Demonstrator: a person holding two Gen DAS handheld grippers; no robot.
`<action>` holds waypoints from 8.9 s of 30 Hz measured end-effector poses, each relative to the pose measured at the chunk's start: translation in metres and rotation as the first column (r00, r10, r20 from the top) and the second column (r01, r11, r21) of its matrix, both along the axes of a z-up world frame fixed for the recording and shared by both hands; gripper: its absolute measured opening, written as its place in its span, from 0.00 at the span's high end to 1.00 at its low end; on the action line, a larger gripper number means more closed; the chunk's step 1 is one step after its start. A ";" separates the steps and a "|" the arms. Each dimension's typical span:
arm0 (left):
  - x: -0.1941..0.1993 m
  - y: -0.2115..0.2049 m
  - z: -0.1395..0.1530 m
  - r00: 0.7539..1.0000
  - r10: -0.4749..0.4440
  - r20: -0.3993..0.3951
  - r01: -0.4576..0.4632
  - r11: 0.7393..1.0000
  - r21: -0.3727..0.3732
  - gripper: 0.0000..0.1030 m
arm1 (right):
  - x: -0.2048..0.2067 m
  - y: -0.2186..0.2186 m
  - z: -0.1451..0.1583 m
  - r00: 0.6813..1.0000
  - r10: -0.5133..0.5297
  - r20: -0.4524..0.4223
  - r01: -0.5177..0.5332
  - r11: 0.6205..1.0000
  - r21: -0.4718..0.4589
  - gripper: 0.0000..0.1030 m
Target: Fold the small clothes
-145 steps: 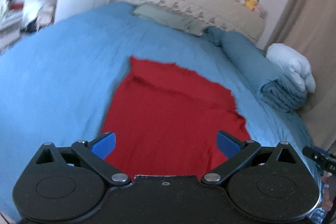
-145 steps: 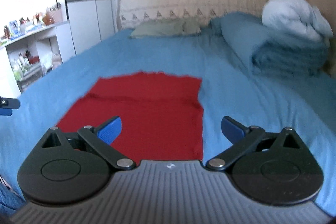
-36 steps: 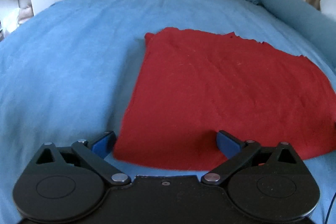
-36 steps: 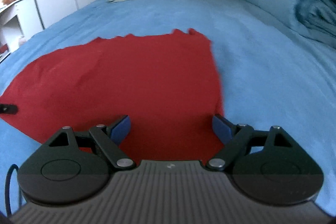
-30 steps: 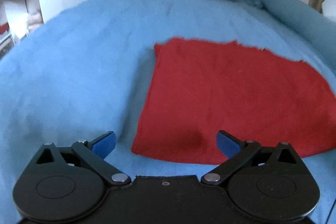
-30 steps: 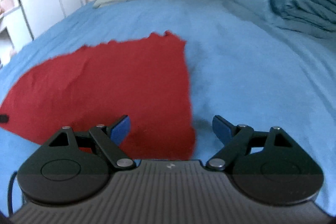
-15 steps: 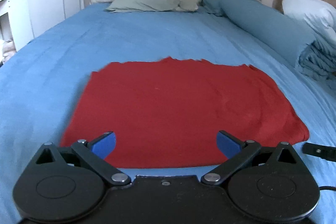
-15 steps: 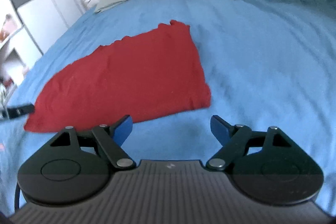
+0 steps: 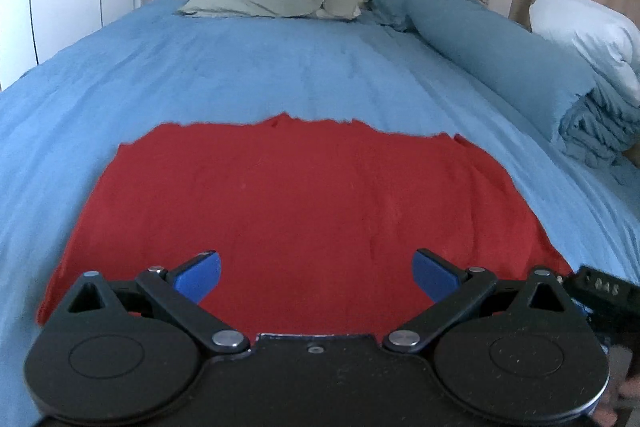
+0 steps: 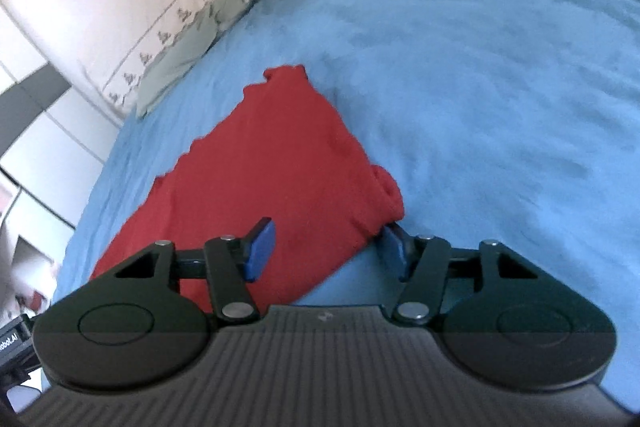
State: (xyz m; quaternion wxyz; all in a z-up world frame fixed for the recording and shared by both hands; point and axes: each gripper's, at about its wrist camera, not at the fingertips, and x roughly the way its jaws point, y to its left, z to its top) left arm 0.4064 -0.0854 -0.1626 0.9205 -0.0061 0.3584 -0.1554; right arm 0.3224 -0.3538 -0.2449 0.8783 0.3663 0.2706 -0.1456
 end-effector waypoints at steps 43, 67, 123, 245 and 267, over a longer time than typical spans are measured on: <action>0.007 0.214 -0.052 0.946 0.219 -0.237 -0.208 0.975 0.072 0.03 | 0.169 0.316 0.046 0.677 0.723 -0.139 -0.716 0.602 -0.353 0.76; 0.002 0.196 -0.019 0.983 0.084 -0.161 -0.100 0.990 -0.095 0.22 | 0.036 0.212 0.012 0.798 0.568 -0.201 -0.573 0.610 -0.547 0.21; 0.140 0.195 -0.045 0.903 0.009 -0.429 -0.122 0.964 -0.236 0.39 | 0.222 0.140 0.022 0.775 0.564 -0.284 -0.557 0.823 0.113 0.22; -0.384 0.080 0.162 0.999 0.045 0.019 -0.047 0.987 0.155 0.00 | -0.332 0.143 0.220 0.908 0.252 -0.334 -0.380 0.829 -0.409 0.00; -0.385 0.084 0.165 0.999 0.036 0.030 -0.041 0.988 0.149 0.00 | -0.335 0.148 0.225 0.915 0.243 -0.322 -0.368 0.831 -0.417 0.00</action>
